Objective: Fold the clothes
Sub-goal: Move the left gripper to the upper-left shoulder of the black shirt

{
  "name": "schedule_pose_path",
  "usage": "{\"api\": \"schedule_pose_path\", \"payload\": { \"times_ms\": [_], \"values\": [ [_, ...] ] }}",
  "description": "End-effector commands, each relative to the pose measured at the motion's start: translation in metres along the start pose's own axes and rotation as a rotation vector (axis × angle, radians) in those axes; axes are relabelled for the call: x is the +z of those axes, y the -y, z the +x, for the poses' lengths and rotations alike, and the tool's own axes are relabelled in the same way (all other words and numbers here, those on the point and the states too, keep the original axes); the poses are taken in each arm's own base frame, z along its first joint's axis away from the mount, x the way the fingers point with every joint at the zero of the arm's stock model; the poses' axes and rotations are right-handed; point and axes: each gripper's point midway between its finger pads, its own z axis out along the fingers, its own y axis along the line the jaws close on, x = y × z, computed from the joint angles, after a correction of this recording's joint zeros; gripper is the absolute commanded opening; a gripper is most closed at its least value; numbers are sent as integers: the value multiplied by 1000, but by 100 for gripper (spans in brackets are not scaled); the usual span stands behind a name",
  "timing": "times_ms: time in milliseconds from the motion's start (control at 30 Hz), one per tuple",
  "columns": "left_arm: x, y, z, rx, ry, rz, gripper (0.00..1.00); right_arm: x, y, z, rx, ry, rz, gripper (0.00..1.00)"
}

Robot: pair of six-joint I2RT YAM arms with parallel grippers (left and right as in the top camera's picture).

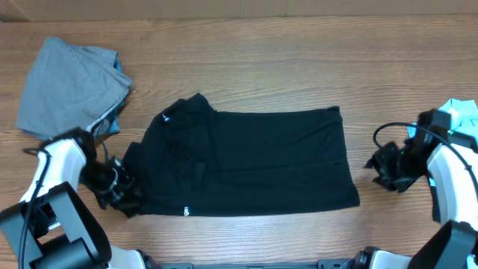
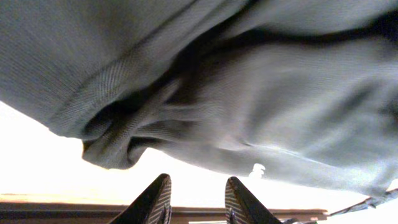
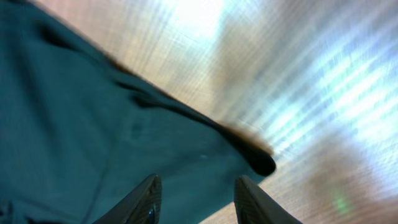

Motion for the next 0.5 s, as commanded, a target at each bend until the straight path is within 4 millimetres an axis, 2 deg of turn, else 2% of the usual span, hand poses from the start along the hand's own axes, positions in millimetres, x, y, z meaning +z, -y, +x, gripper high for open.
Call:
{"api": "schedule_pose_path", "payload": {
  "times_ms": [0,100,200,300,367,467],
  "values": [
    [-55,35,-22,199,184,77,33,-28,-27,-16,-180,88,-90,42],
    [-93,88,-28,438,304,187,41,-38,-43,-23,-234,123,-151,46],
    [-112,133,-33,653,409,171,46,-40,-49,-30,-240,153,-177,48],
    [-104,167,-36,851,459,75,49,-41,-51,-31,-241,156,-187,49],
    [-88,186,-41,961,469,-5,58,-40,-50,-29,-239,149,-182,49],
    [-60,214,-55,1096,475,-86,66,-39,-48,-27,-238,138,-176,50]
  ]
}}
